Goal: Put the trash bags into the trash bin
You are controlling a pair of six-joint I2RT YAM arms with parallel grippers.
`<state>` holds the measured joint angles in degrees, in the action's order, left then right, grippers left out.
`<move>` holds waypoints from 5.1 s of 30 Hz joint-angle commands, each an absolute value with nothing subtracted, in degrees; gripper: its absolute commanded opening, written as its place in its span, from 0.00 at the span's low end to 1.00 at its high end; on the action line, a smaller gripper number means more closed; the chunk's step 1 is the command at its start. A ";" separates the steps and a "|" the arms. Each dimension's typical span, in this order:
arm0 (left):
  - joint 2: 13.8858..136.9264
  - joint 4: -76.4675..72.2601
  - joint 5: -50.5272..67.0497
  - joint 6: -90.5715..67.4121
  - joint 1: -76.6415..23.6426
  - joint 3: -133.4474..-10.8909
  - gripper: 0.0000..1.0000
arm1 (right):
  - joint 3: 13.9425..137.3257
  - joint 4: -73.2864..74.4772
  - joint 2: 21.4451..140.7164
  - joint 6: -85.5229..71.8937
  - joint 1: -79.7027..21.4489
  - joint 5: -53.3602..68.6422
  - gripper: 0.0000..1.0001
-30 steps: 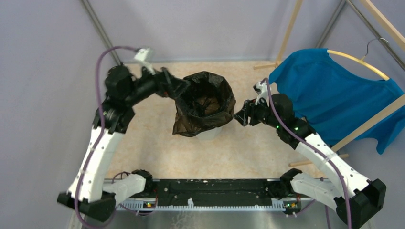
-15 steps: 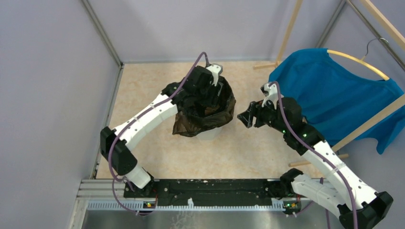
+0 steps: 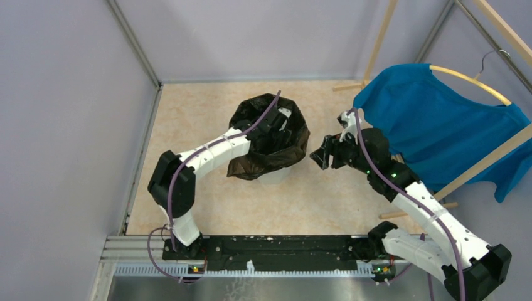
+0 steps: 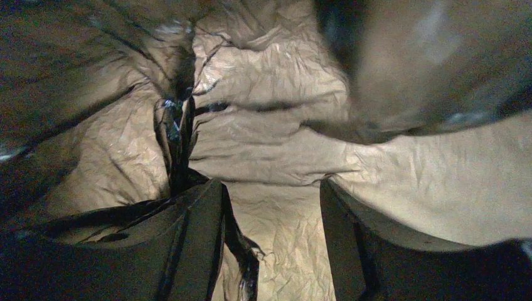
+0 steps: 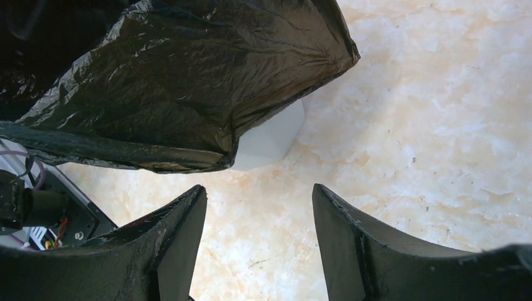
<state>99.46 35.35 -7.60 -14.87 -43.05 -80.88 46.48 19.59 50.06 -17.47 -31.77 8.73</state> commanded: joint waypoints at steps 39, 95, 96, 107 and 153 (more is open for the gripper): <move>58.08 29.25 -3.60 -13.50 -43.07 -81.67 0.98 | 36.03 4.68 58.76 -21.13 -32.23 14.21 0.82; 26.23 44.33 -15.64 -12.04 -43.24 -84.49 0.98 | 80.01 -35.26 124.43 -9.22 -48.98 16.04 0.99; 26.27 44.20 -15.60 -12.08 -43.22 -84.50 0.98 | 82.76 -34.75 126.33 -9.68 -49.31 15.74 0.99; 27.23 46.13 -15.94 -14.25 -43.24 -84.93 0.98 | 126.04 -21.90 153.45 -14.50 -54.85 0.92 0.98; 37.26 26.57 -20.02 -21.70 -43.24 -68.60 0.98 | 88.12 39.31 38.50 -5.97 -55.13 -23.11 0.99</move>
